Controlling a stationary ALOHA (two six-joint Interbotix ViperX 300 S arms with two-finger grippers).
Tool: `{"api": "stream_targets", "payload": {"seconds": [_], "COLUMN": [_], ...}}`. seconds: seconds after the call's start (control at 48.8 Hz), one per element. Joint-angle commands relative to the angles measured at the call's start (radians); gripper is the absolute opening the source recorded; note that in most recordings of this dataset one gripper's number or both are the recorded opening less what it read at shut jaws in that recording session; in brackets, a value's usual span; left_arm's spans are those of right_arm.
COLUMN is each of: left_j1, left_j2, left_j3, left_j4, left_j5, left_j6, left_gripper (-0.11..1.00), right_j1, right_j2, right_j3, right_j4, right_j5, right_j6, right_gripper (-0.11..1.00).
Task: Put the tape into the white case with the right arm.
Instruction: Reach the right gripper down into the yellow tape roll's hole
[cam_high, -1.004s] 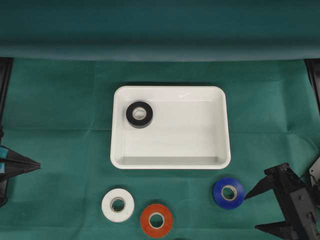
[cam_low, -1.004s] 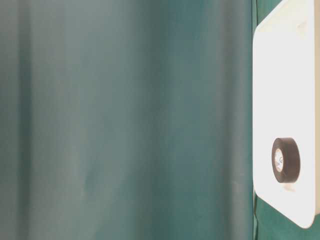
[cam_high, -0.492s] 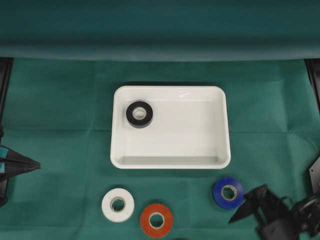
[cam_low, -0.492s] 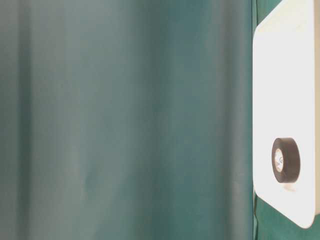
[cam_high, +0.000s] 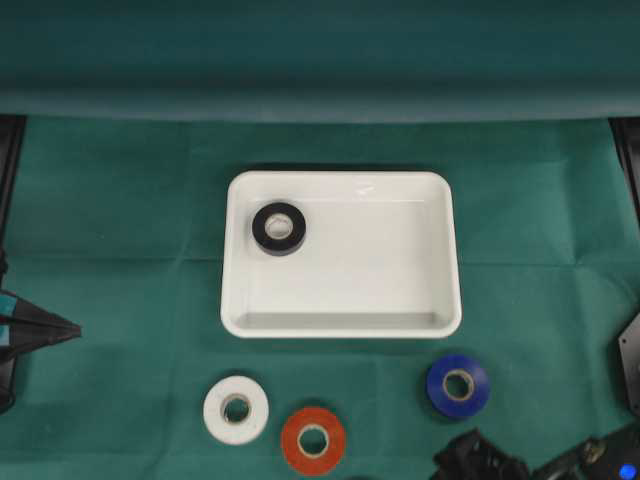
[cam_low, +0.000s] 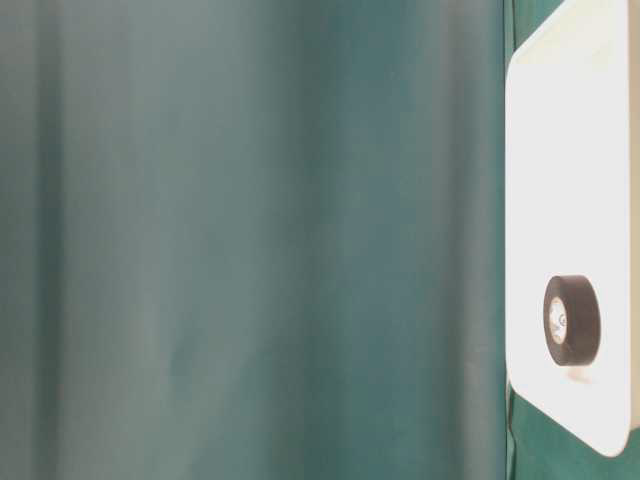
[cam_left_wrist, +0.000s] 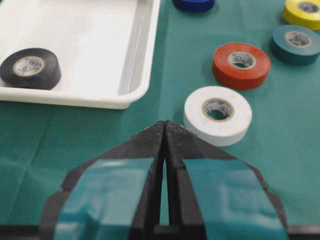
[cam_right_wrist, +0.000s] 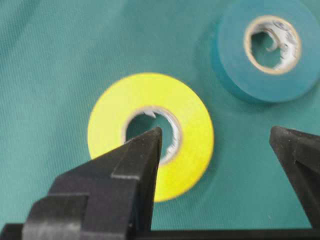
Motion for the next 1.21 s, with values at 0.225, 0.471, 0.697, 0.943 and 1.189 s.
{"api": "stream_targets", "payload": {"seconds": [0.225,0.471,0.697,0.943,1.189], "left_j1": [0.003,0.005,0.003,0.003,0.003], "left_j2": [0.011,0.009,0.009,0.009,0.009], "left_j3": [-0.009,-0.011,-0.009,-0.011,-0.009], "left_j4": [0.000,0.000,0.000,0.000,0.000], "left_j5": [-0.009,-0.009,-0.009,-0.009,-0.009], "left_j6": [-0.002,-0.002,-0.002,-0.002,-0.002], "left_gripper": [0.00,0.00,0.00,0.00,0.00], "right_j1": [0.006,0.005,0.006,0.006,0.006], "right_j2": [0.005,0.046,0.098,0.112,0.110], "right_j3": [-0.032,-0.032,-0.052,-0.060,-0.057], "right_j4": [-0.002,-0.002,-0.002,-0.002,-0.002], "right_j5": [0.012,0.029,0.032,0.032,0.034], "right_j6": [0.000,0.000,0.002,0.003,0.003], "right_gripper": [0.61,0.61,0.61,0.61,0.56]}}
